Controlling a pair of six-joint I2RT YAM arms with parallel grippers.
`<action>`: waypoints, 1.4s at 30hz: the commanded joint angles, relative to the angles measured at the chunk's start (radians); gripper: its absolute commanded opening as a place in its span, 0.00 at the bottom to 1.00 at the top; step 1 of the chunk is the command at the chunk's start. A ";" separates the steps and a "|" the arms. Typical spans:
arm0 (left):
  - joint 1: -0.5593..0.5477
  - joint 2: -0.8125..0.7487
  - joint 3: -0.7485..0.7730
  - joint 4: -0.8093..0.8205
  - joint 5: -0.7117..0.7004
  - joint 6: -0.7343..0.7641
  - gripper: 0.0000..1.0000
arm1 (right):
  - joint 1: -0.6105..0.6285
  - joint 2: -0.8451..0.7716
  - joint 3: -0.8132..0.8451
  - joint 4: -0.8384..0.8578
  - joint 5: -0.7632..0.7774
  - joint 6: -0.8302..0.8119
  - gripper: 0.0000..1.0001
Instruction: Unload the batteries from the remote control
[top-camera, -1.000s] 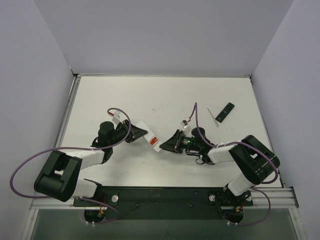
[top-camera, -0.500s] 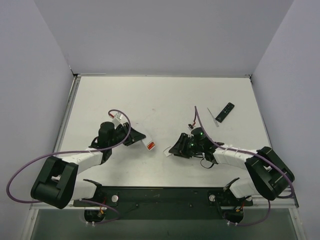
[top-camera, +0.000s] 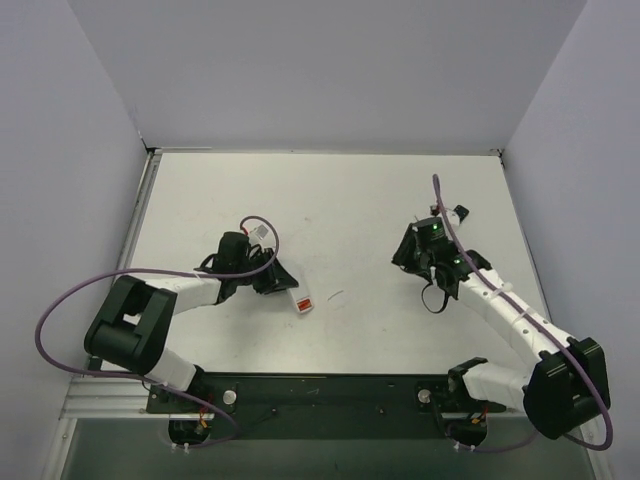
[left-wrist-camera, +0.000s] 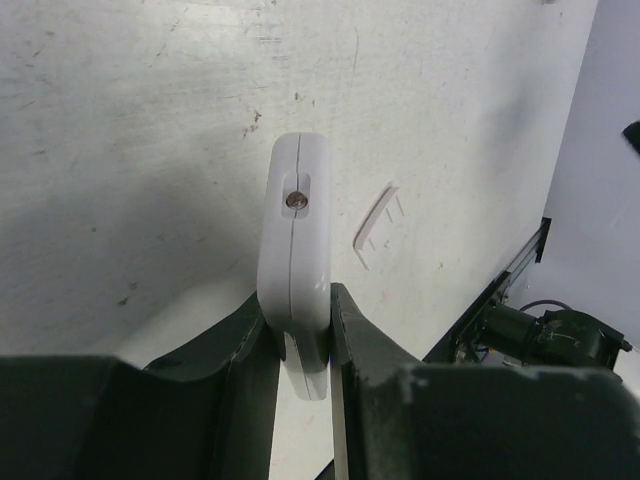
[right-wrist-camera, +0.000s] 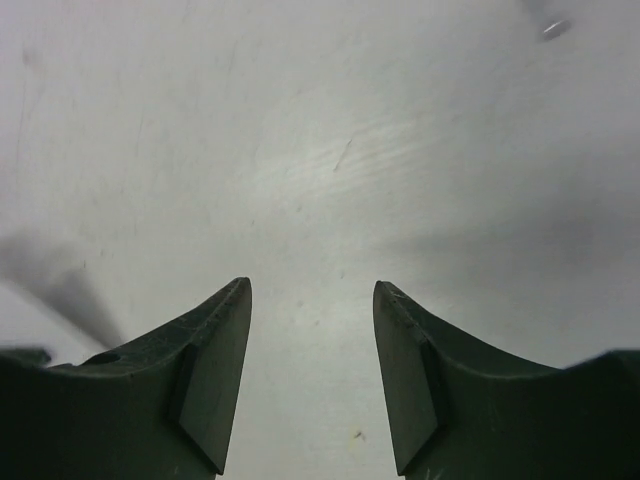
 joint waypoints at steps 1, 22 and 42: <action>-0.010 0.077 0.043 -0.056 0.017 0.034 0.08 | -0.159 0.024 0.107 -0.165 0.225 -0.076 0.50; -0.019 -0.102 0.130 -0.364 -0.219 0.072 0.85 | -0.433 0.662 0.625 -0.260 0.335 -0.025 0.59; -0.001 -0.396 0.222 -0.568 -0.143 0.258 0.87 | -0.467 0.943 0.819 -0.312 0.198 0.024 0.59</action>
